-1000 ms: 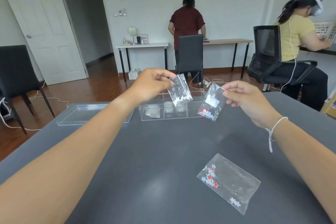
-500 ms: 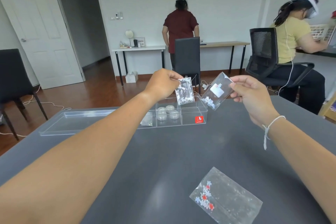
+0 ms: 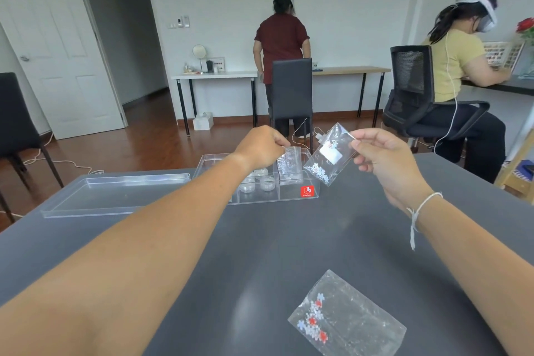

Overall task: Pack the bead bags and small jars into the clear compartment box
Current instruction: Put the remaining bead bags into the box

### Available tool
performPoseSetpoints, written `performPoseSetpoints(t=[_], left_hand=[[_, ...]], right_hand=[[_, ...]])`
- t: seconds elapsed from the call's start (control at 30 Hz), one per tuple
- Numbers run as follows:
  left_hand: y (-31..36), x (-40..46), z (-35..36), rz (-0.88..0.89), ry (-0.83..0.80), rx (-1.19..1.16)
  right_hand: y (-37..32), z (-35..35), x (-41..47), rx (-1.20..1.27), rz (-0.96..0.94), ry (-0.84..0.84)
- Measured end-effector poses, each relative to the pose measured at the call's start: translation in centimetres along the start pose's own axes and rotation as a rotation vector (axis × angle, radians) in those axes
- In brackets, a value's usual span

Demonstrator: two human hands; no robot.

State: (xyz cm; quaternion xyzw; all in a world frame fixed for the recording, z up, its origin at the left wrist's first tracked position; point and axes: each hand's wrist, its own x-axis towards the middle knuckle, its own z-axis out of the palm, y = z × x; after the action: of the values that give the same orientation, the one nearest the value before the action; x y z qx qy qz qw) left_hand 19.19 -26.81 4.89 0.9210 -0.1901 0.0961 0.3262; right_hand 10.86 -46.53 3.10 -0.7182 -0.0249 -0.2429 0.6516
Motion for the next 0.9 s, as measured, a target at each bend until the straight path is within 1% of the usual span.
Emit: performPoseSetpoints(t=[0.1,0.23,0.33,0.53,0.6,0.7,0.77,0.9], left_hand=[[-0.1,-0.3,0.1,0.009,-0.051,0.064],[-0.3,-0.8,-0.1,0.031,-0.041,0.149],[-0.7,-1.5,-0.7,0.052,0.016,0.122],[-2.7,-4.4,-3.4,0.053,0.197,-0.026],[-3.9,-5.7,-4.4,0.050,0.248,-0.030],[-5.9,-7.5,-5.5,0.024,0.322,0.037],[-7.1,-8.4,-6.0,-0.001,0.344,0.064],[-8.5,-9.3,-6.5,-0.056,0.336,0.043]], right_hand=[[0.1,0.1,-0.1,-0.015,0.004,-0.010],[0.2,0.2,-0.2,-0.035,0.001,-0.025],[0.2,0.3,-0.3,-0.049,0.000,-0.040],[0.2,0.8,-0.5,-0.044,0.011,-0.037],[0.1,1.1,-0.5,-0.045,0.010,-0.032],[-0.2,1.8,-0.3,-0.039,0.002,-0.017],[-0.6,2.3,0.1,-0.042,-0.010,-0.002],[-1.3,3.2,1.3,-0.020,-0.011,0.036]])
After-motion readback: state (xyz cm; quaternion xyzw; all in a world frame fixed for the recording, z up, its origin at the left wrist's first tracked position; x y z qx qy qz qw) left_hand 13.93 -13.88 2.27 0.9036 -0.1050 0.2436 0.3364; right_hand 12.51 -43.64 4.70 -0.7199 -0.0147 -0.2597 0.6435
